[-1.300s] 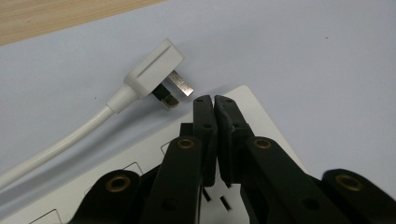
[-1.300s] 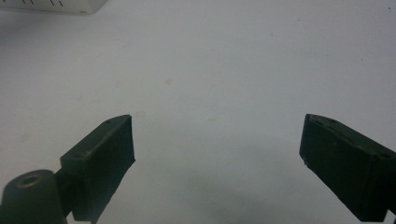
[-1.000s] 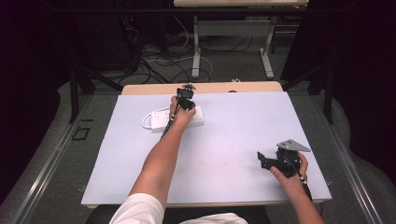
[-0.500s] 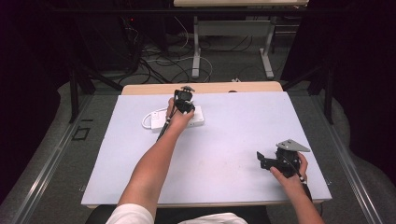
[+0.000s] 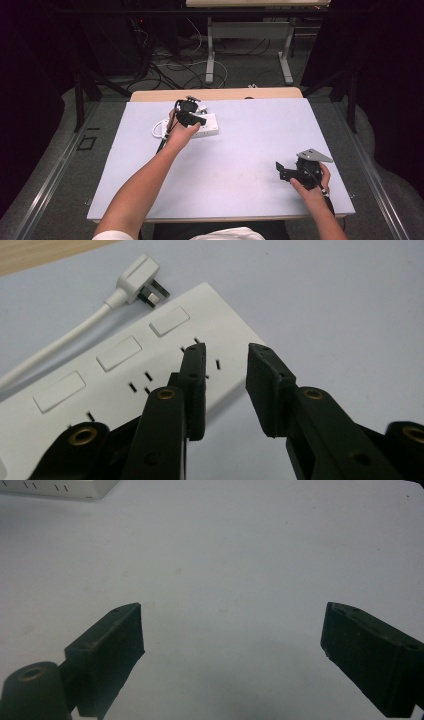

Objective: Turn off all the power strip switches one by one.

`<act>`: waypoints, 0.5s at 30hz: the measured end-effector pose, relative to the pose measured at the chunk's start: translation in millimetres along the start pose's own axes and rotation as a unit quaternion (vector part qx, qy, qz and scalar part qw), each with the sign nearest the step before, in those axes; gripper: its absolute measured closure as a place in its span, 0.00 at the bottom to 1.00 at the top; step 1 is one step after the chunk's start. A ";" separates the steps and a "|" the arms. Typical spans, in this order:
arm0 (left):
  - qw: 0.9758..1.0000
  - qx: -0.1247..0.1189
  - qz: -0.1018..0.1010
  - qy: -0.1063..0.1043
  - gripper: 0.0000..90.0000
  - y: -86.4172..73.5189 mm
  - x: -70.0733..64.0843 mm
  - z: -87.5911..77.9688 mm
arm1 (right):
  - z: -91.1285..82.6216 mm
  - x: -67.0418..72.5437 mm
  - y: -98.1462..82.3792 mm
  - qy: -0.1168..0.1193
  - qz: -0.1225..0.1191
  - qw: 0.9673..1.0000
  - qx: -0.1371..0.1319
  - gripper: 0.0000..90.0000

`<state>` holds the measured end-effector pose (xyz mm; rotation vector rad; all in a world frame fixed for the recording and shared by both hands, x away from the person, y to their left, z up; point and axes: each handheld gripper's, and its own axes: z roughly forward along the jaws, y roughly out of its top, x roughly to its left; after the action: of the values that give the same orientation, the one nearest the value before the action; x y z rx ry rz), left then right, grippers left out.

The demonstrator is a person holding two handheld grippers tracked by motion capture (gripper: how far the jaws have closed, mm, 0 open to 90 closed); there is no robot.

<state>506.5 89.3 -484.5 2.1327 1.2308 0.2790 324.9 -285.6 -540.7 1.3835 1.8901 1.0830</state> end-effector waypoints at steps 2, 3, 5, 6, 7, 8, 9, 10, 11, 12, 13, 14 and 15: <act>1.000 -0.001 0.001 -0.007 0.75 -5.6 2.6 -6.6 | -0.1 0.1 0.2 -0.002 -0.001 1.000 0.002 0.10; 1.000 -0.006 -0.004 -0.010 0.75 -8.7 3.2 -9.7 | 0.5 0.2 0.1 -0.001 -0.001 1.000 0.000 0.10; 1.000 -0.007 -0.002 -0.014 0.73 -13.6 5.5 -15.9 | 0.4 0.5 0.0 -0.002 -0.003 1.000 0.002 0.10; 1.000 -0.009 -0.003 -0.012 0.71 -15.8 6.0 -19.1 | 0.8 1.5 -0.2 -0.004 0.001 1.000 0.002 0.10; 1.000 -0.011 -0.002 -0.013 0.69 -17.9 6.5 -21.9 | 1.7 1.3 -0.7 -0.003 -0.001 1.000 0.002 0.10; 1.000 -0.013 -0.002 -0.014 0.69 -20.0 6.5 -24.6 | 1.7 1.3 -0.7 -0.003 -0.001 1.000 0.002 0.10; 1.000 -0.013 -0.002 -0.017 0.68 -22.3 6.5 -28.0 | 1.7 0.6 -0.8 -0.004 -0.005 1.000 0.001 0.10; 1.000 -0.014 0.000 -0.020 0.67 -24.6 6.8 -30.9 | 0.9 0.6 -0.4 -0.001 0.000 1.000 0.003 0.10; 1.000 -0.017 -0.002 -0.021 0.66 -27.0 6.6 -34.3 | 0.7 0.0 -0.3 -0.002 0.000 1.000 0.002 0.10; 1.000 -0.021 0.000 -0.021 0.65 -29.7 6.7 -37.6 | 0.6 -0.7 -0.2 -0.002 -0.002 1.000 0.000 0.10; 0.999 -0.023 0.000 -0.023 0.64 -32.4 6.8 -40.8 | 0.2 -0.8 -0.4 -0.003 0.001 1.000 0.000 0.10; 0.999 -0.025 -0.001 -0.025 0.62 -35.6 6.9 -43.8 | 0.4 -0.8 -0.7 -0.006 0.002 1.000 -0.002 0.10; 0.999 -0.028 0.000 -0.027 0.59 -39.1 7.3 -47.0 | -0.4 -1.5 -1.1 -0.005 -0.001 1.000 0.000 0.10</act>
<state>460.8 129.1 -474.1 2.0792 1.1803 0.2516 324.5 -287.3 -541.4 1.3834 1.8852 1.0736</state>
